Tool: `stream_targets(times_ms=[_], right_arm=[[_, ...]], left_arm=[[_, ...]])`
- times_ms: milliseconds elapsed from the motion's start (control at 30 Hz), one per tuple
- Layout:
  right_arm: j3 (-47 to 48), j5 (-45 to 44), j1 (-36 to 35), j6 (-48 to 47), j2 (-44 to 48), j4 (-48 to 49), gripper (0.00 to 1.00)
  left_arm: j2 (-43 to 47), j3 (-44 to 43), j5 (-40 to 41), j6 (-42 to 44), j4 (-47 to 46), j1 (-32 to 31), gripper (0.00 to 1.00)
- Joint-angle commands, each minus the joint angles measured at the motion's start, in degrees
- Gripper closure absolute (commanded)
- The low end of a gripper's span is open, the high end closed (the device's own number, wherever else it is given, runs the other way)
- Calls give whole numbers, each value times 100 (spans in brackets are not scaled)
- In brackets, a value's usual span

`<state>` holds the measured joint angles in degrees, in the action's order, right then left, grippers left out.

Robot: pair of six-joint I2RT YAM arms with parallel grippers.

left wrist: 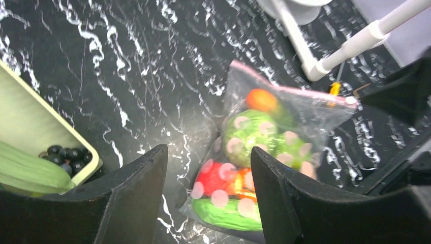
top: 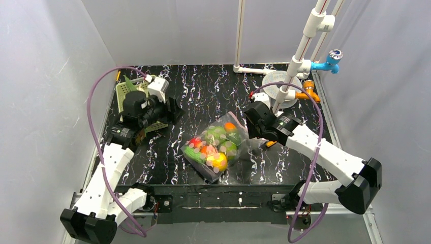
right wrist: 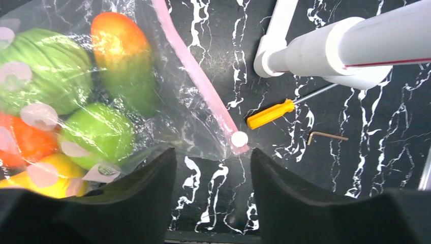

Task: Place the food in the zip-top bag and seal the zipper
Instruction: Place the zipper food storage bag at the center of the board, then reset both arms

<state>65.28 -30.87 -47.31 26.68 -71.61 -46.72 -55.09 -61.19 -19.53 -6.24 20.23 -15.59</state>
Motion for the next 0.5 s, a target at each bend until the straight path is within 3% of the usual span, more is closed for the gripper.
stream_targets(times_ms=[0, 167, 467], right_arm=[[103, -26, 11, -138, 606, 7, 32], [-205, 276, 11, -298, 1550, 509, 15], [-323, 377, 11, -374, 3269, 858, 2]], left_arm=[[282, 823, 347, 243, -468, -4, 41], [732, 1230, 262, 208, -789, -27, 41], [1429, 1608, 332, 177, -1106, -111, 39]])
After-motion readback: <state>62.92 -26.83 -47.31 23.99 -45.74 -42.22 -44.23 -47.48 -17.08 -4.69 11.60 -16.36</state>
